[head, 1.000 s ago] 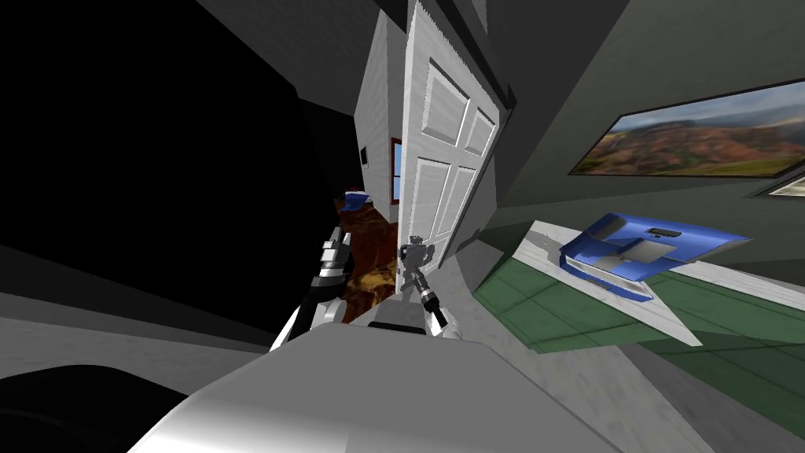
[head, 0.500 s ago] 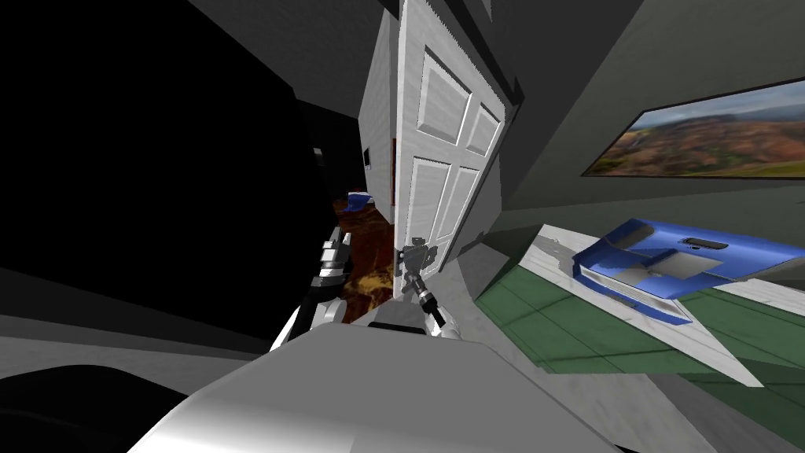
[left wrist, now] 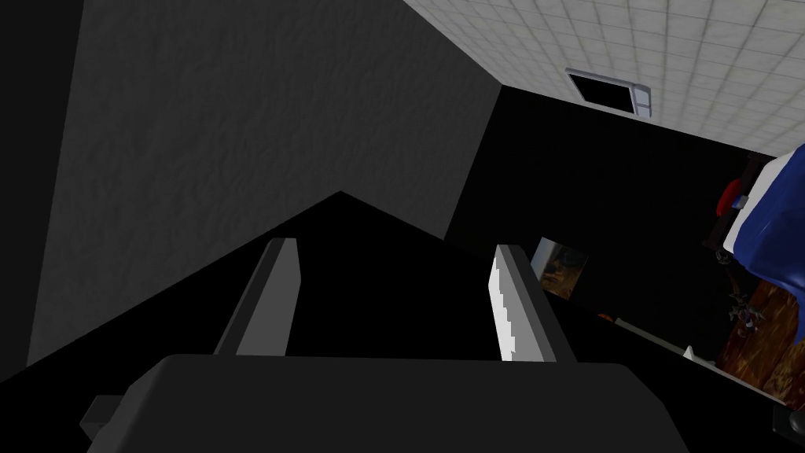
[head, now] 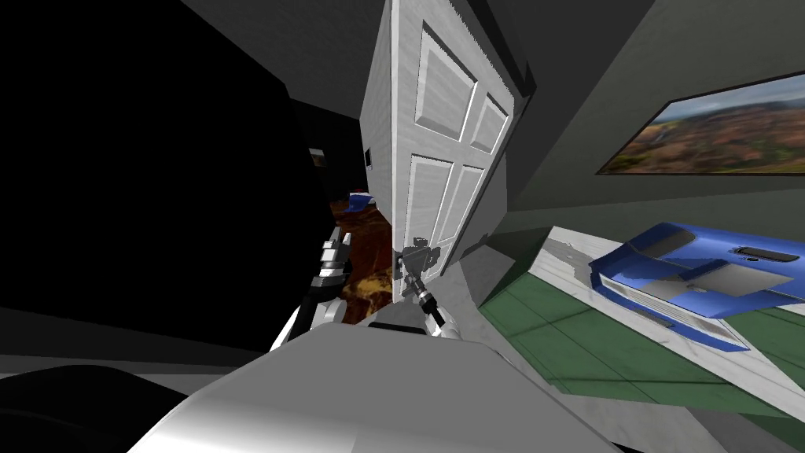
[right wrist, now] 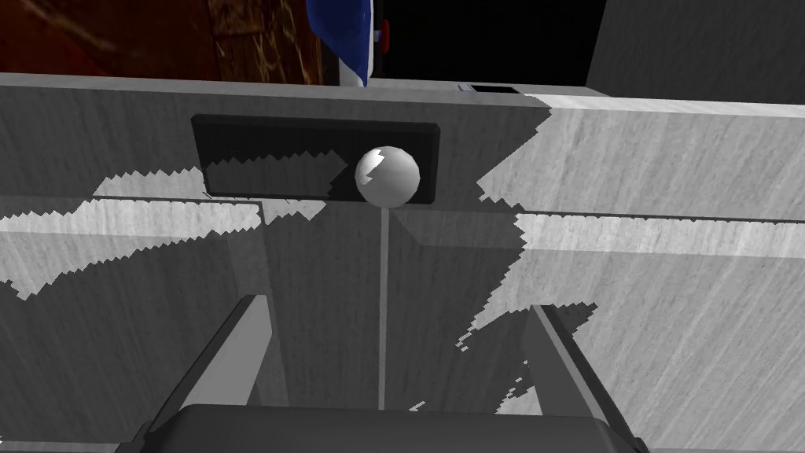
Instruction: Push the door open
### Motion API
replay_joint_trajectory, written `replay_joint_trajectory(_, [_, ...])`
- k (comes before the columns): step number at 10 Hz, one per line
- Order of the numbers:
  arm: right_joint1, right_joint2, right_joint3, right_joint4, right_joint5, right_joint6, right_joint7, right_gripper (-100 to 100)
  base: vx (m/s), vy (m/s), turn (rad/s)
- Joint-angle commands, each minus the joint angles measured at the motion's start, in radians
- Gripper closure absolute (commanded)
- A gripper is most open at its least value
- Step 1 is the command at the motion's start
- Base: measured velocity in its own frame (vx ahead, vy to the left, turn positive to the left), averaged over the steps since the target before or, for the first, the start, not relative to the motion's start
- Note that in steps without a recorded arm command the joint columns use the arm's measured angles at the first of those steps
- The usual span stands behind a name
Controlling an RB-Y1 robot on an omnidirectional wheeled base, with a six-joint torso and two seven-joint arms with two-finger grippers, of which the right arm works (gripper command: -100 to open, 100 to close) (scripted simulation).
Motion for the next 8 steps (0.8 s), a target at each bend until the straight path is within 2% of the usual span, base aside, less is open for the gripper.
replay_joint_trajectory(1, [-0.003,0.001,-0.004,0.01,-0.003,-0.002,0.007,-100,0.146,0.094,0.036])
replay_joint_trajectory(4, [-0.003,0.009,-0.01,0.014,-0.009,0.0,0.018,-100,0.159,0.107,0.03])
replay_joint_trajectory(6, [-0.002,0.023,-0.015,0.018,-0.013,0.001,0.026,-100,0.206,0.087,0.041])
replay_joint_trajectory(7, [-0.007,0.02,-0.015,0.027,-0.013,-0.003,0.025,-100,0.078,0.045,0.002])
replay_joint_trajectory(8, [-0.007,0.02,-0.015,0.027,-0.013,-0.003,0.025,100,-0.014,-0.008,-0.011])
